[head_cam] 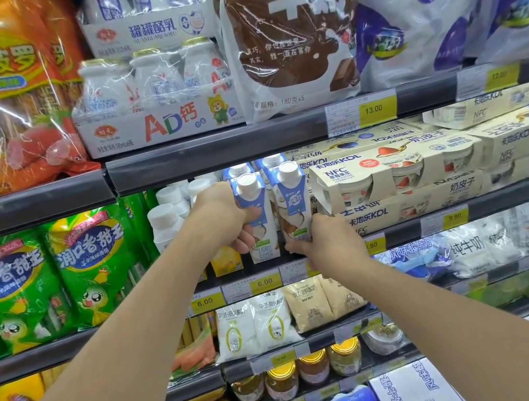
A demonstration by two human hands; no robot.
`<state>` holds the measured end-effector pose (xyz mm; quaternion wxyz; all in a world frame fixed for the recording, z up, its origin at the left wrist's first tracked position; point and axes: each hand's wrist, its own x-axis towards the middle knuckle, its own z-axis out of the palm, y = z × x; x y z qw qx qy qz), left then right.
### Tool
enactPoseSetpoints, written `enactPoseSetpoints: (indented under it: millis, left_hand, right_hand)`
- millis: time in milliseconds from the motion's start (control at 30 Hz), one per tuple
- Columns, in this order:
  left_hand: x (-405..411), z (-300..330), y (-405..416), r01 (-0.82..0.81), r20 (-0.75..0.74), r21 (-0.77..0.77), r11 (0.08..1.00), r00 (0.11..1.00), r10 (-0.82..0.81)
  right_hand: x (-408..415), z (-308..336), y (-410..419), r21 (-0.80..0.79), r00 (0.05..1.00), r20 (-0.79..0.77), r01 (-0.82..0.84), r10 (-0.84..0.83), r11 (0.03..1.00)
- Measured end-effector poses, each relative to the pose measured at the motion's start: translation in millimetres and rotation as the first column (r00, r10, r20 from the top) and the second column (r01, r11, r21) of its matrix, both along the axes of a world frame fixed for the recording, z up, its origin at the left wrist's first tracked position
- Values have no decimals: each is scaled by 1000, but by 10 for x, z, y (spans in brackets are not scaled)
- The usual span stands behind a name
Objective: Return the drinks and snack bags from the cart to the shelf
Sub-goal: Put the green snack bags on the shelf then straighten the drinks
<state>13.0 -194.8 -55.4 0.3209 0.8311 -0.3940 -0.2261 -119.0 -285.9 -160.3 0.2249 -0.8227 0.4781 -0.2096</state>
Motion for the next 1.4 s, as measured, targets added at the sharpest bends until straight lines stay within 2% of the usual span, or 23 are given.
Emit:
enactPoseSetpoints:
  millis: [200,467,533,633,733,867,1000,1133,1400]
  left_hand:
    - [-19,-1,-18,-42,-47,19,999,998,43]
    - [30,-56,-66,-59,-103,-37,998,993,55]
    - [13,-43,-43,-57,-78,-56,997,996,52]
    - [-56,-7,82,-35,3,-96,995,999,35]
    - [-62,33,308,28,72,-226,974,997,-12]
    - [269,0,806,-64,315,-345,936,932,180]
    - [631,-355,1133,-249,299,-259,933,898,323]
    - [798,-632,1073,-251,222,-188,950,931,290]
    - [941,-845,825,-167,198,-225,960,957,213]
  right_hand:
    - [27,37,-14,32,1000,-19,8,-7,999]
    - [13,55,9,32,1000,-24,11,-11,999]
    - [-13,35,17,47,1000,1,4,-4,999]
    - [-103,-35,94,75,993,117,10,-18,997]
    - [-222,-79,270,-1,985,165,54,-53,999]
    - [-61,-17,522,-111,992,102,-66,78,992]
    - [358,21,691,-108,987,49,-145,151,984]
    - [603,8,771,-115,996,-53,-83,77,990]
    - [767,10,859,-112,987,-161,-35,17,993]
